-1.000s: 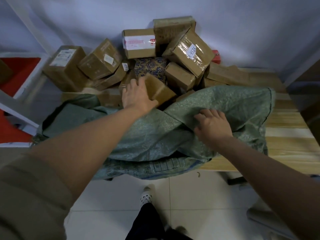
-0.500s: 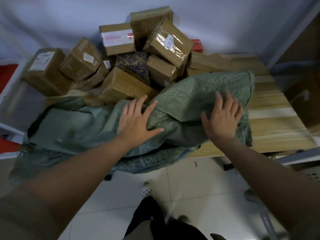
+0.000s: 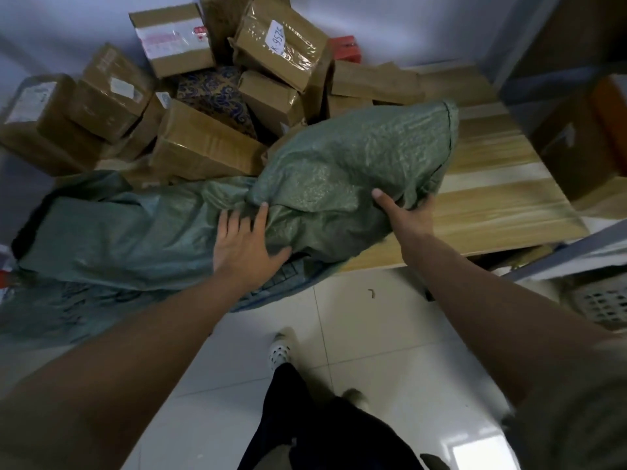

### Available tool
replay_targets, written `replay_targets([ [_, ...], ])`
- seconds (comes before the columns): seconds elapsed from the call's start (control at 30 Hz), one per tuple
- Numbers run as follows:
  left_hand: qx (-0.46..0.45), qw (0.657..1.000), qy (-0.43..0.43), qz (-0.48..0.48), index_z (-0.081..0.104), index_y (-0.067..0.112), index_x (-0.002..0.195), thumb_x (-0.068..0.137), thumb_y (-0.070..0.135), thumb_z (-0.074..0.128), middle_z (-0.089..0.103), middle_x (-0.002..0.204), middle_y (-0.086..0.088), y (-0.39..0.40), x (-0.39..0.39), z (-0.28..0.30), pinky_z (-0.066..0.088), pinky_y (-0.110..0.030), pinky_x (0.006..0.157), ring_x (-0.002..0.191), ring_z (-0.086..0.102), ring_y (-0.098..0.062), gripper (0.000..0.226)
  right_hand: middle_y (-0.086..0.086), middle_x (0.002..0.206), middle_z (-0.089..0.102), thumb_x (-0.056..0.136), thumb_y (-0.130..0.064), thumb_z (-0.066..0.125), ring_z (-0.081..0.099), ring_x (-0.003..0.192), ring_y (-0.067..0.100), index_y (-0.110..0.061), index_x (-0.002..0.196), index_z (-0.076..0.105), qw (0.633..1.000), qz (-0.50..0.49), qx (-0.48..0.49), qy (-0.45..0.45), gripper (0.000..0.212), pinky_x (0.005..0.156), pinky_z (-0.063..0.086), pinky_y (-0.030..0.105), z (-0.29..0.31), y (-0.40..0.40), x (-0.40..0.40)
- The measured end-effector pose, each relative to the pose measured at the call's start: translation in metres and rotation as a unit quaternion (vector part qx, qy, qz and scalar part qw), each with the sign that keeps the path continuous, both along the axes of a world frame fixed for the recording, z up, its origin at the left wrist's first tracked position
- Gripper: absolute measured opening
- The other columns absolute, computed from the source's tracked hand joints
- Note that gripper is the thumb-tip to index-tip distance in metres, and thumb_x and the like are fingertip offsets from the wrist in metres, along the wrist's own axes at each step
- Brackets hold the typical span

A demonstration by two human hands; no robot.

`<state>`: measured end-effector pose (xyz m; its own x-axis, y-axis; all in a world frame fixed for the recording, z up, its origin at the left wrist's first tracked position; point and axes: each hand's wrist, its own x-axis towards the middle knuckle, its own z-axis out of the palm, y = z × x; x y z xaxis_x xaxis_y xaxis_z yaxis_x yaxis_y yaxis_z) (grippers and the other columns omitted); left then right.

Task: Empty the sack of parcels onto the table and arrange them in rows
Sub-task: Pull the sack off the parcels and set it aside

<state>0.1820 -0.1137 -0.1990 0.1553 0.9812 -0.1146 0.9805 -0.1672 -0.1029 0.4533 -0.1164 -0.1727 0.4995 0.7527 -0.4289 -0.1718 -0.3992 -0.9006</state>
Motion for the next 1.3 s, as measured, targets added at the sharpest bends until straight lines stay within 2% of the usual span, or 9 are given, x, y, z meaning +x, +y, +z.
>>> replay_targets([
  [0.13, 0.057, 0.998, -0.017, -0.020, 0.029, 0.021, 0.150, 0.080, 0.076, 0.040, 0.042, 0.147, -0.011, -0.015, 0.005, 0.002, 0.021, -0.043, 0.110, 0.134, 0.032, -0.033, 0.089, 0.004, 0.130, 0.061, 0.087, -0.024, 0.074, 0.059, 0.118, 0.028, -0.021, 0.143, 0.048, 1.000, -0.026, -0.002, 0.012, 0.062, 0.091, 0.051, 0.036, 0.009, 0.011, -0.008],
  [0.27, -0.021, 1.000, 0.011, 0.012, 0.019, 0.029, 0.155, 0.086, 0.067, 0.049, 0.028, 0.146, -0.012, -0.017, 0.014, -0.007, 0.029, -0.039, 0.105, 0.126, 0.037, -0.030, 0.084, 0.004, 0.094, 0.068, 0.094, -0.018, 0.063, 0.065, 0.100, 0.028, -0.015, 0.097, 0.070, 0.991, -0.022, 0.047, -0.125, 0.008, 0.090, 0.054, 0.038, 0.025, 0.009, -0.009],
  [0.37, -0.094, 0.994, -0.047, 0.023, 0.008, 0.029, 0.157, 0.087, 0.070, 0.045, 0.034, 0.149, -0.012, -0.012, 0.020, -0.017, 0.022, -0.038, 0.114, 0.131, 0.042, -0.029, 0.089, 0.006, 0.091, 0.071, 0.091, -0.033, 0.062, 0.065, 0.092, 0.027, -0.019, 0.087, 0.069, 0.971, 0.015, 0.105, -0.216, 0.016, 0.087, 0.055, 0.047, 0.037, 0.005, -0.009],
  [0.57, -0.135, 0.983, -0.121, 0.024, 0.016, 0.029, 0.154, 0.077, 0.083, 0.041, 0.041, 0.152, -0.006, -0.015, 0.024, -0.016, -0.001, -0.046, 0.122, 0.142, 0.035, -0.021, 0.097, 0.011, 0.152, 0.032, 0.071, -0.050, 0.081, 0.029, 0.142, 0.032, -0.017, 0.151, 0.029, 0.908, -0.035, 0.016, -0.416, 0.101, 0.114, 0.026, 0.050, 0.050, 0.002, 0.015],
  [0.63, -0.151, 0.985, -0.079, 0.015, 0.010, 0.031, 0.156, 0.070, 0.092, 0.034, 0.029, 0.158, -0.007, -0.019, 0.023, -0.015, -0.005, -0.048, 0.122, 0.147, 0.023, -0.024, 0.108, 0.010, 0.161, 0.019, 0.070, -0.046, 0.082, 0.018, 0.149, 0.030, -0.021, 0.156, 0.017, 0.867, -0.018, 0.074, -0.492, 0.111, 0.118, 0.017, 0.051, 0.060, 0.005, 0.019],
  [0.73, -0.152, 0.988, 0.011, 0.008, 0.001, 0.033, 0.157, 0.065, 0.094, 0.039, 0.015, 0.159, -0.011, -0.025, 0.022, -0.016, 0.002, -0.048, 0.122, 0.147, 0.014, -0.031, 0.116, 0.006, 0.165, 0.016, 0.078, -0.040, 0.074, 0.006, 0.153, 0.030, -0.030, 0.157, 0.017, 0.721, 0.171, 0.108, -0.663, 0.097, 0.120, 0.002, 0.053, 0.068, 0.021, 0.022],
  [0.87, -0.107, 0.992, 0.071, 0.000, 0.007, 0.034, 0.157, 0.075, 0.081, 0.051, 0.029, 0.144, -0.010, -0.030, 0.025, -0.011, 0.024, -0.043, 0.112, 0.133, 0.031, -0.032, 0.104, -0.001, 0.162, 0.024, 0.091, -0.055, 0.054, 0.008, 0.152, 0.029, -0.035, 0.153, 0.030, 0.605, 0.482, -0.106, -0.625, 0.070, 0.119, 0.001, 0.062, 0.036, 0.027, 0.033],
  [1.07, -0.104, 0.992, 0.068, -0.008, -0.009, 0.033, 0.156, 0.081, 0.067, 0.060, 0.031, 0.151, -0.010, -0.018, 0.015, -0.016, 0.013, -0.045, 0.120, 0.136, 0.038, -0.030, 0.107, -0.002, 0.163, 0.023, 0.097, -0.036, 0.050, 0.015, 0.150, 0.027, -0.029, 0.154, 0.028, 0.695, 0.447, -0.100, -0.554, 0.062, 0.121, 0.007, 0.058, -0.010, 0.001, 0.049],
  [1.3, -0.146, 0.986, 0.075, -0.039, -0.009, 0.041, 0.154, 0.090, 0.060, 0.052, 0.028, 0.153, -0.018, -0.005, 0.020, -0.040, 0.008, -0.050, 0.122, 0.134, 0.043, -0.037, 0.091, 0.010, 0.164, 0.012, 0.080, -0.033, 0.080, 0.017, 0.150, 0.032, -0.017, 0.158, 0.001, 0.851, 0.204, -0.105, -0.473, 0.112, 0.117, 0.021, 0.055, -0.016, 0.012, 0.053],
])
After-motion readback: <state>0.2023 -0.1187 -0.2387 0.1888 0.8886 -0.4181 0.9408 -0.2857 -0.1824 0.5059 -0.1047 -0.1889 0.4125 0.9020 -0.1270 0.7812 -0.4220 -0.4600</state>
